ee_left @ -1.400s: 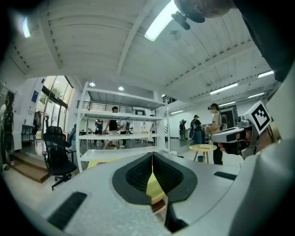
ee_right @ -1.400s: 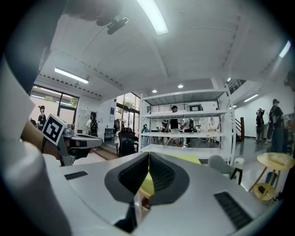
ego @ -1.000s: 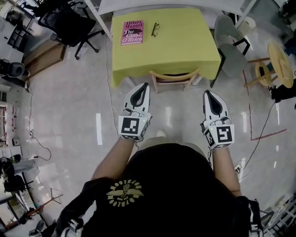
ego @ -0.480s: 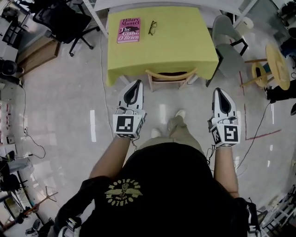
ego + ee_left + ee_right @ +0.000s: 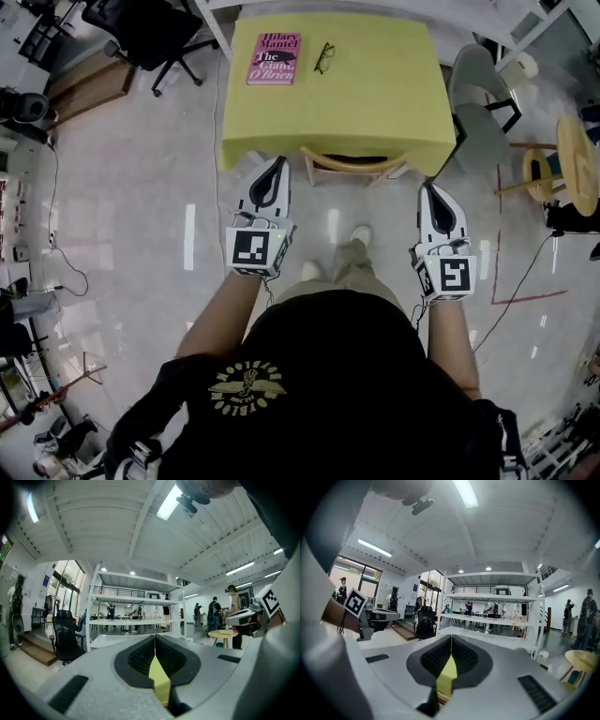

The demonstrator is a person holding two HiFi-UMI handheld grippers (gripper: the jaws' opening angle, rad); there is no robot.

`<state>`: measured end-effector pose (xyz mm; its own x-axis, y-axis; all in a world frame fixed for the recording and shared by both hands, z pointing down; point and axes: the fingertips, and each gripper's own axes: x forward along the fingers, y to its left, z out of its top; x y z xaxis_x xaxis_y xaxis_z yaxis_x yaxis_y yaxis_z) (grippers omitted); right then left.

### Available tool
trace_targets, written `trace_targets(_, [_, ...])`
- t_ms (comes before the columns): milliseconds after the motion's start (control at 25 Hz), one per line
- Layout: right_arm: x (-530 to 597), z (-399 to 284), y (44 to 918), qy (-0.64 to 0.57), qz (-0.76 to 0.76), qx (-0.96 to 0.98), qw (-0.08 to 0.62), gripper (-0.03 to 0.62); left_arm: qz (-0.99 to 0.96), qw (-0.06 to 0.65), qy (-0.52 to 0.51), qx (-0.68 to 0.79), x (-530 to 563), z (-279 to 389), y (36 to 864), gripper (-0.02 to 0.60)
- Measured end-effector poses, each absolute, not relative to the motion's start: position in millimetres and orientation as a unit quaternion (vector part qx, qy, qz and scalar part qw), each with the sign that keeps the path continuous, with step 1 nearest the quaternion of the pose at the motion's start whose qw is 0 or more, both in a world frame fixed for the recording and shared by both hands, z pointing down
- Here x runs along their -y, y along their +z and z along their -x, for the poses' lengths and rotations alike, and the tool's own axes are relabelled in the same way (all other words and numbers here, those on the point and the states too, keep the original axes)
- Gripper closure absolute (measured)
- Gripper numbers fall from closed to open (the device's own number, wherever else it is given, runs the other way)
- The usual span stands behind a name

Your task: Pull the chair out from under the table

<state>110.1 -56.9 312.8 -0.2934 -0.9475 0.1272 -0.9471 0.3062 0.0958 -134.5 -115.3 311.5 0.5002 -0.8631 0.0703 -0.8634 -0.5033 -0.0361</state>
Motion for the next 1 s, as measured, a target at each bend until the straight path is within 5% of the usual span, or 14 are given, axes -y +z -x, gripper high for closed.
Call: trace_targets(1000, [177.3, -153.9, 337.5, 0.024, -0.532, 0.842, 0.082, 0.582, -0.872, 0.01, 0.096, 0.479, 211.3, 72.1, 350.6, 0.571])
